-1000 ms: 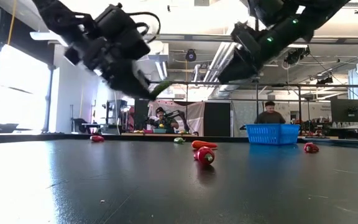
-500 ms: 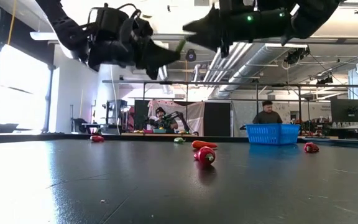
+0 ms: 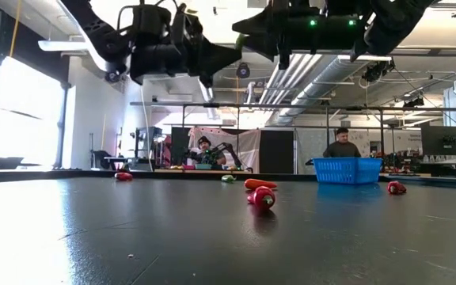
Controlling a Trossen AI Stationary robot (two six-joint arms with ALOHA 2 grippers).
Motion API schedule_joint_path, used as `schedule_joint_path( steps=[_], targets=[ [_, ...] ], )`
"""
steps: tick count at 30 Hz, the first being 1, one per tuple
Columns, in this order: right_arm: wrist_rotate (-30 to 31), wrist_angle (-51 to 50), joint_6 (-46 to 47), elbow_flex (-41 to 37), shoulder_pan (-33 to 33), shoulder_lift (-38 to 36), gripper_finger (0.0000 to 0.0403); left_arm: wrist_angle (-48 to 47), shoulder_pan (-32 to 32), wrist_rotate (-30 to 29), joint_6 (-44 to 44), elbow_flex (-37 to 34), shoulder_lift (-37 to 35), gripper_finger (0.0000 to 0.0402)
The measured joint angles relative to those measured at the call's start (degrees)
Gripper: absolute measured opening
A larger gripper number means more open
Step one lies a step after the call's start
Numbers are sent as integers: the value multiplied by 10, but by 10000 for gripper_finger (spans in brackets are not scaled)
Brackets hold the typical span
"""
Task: Sort produce into baskets
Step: Put the green chili pepper into the blue bin
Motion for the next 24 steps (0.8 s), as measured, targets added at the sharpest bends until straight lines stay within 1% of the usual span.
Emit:
schedule_joint_path(
  steps=[2,4,6,9,10,11,13,15,17,20,24],
  targets=[
    [1,-2,-2,0,0,0,175,-2,1,2,0,9,14,0],
    [1,-4,-2,0,-5,0,147,-1,2,3,1,21,27,0],
    [0,-6,4,0,-13,0,107,-1,1,3,1,29,40,0],
    [-1,-18,13,0,-24,0,36,-3,1,0,3,38,54,1],
    [-1,-19,14,0,-28,0,20,-1,2,-1,14,40,58,1],
    [-2,-20,13,0,-30,0,13,0,2,-1,30,40,60,1],
    [-2,-26,15,0,-33,0,21,0,3,-9,54,38,62,5],
    [-1,-29,14,0,-37,-2,26,-1,4,-23,65,36,62,16],
    [5,-36,9,0,-42,-11,21,-13,4,-39,65,35,62,32],
    [36,-62,-6,0,-55,-37,7,-23,5,-46,66,34,63,57],
    [107,-156,-11,0,-79,-90,10,-51,3,-96,74,35,62,87]
  ],
)
